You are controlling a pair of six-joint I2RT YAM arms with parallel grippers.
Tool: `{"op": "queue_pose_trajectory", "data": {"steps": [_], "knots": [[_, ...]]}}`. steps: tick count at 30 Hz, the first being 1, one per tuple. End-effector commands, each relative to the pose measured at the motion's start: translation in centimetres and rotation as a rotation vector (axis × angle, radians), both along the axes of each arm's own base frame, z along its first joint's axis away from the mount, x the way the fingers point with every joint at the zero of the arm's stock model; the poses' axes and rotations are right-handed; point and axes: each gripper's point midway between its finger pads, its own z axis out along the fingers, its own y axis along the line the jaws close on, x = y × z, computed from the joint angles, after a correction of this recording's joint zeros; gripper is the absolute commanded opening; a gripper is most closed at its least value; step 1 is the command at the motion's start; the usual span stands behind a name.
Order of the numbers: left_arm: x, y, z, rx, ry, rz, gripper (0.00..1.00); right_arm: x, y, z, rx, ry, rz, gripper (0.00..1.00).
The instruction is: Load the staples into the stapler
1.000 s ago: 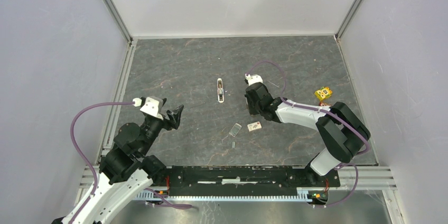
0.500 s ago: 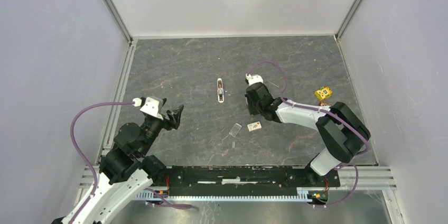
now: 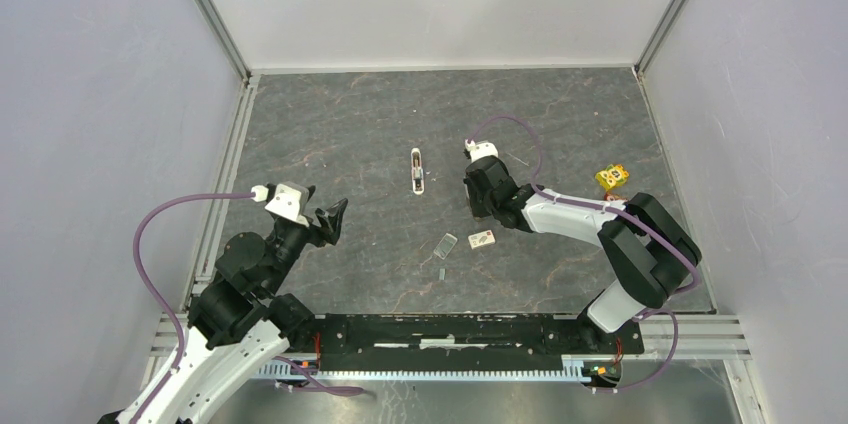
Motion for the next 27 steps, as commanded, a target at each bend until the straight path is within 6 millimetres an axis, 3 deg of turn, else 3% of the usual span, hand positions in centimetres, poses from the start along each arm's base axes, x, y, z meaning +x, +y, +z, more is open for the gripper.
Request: {"op": "queue_pose_trajectory", "data": {"steps": [1, 13, 27], "knots": [[0.4, 0.4, 0.5, 0.055, -0.041, 0.013, 0.74, 1.1, 0.9, 2.6, 0.053, -0.053, -0.005, 0.22], [0.4, 0.4, 0.5, 0.055, -0.042, 0.012, 0.74, 1.8, 1.1, 3.7, 0.043, -0.076, -0.002, 0.22], [0.4, 0.3, 0.4, 0.056, -0.039, 0.012, 0.74, 0.5, 0.2, 1.4, 0.033, -0.037, -0.007, 0.22]]}}
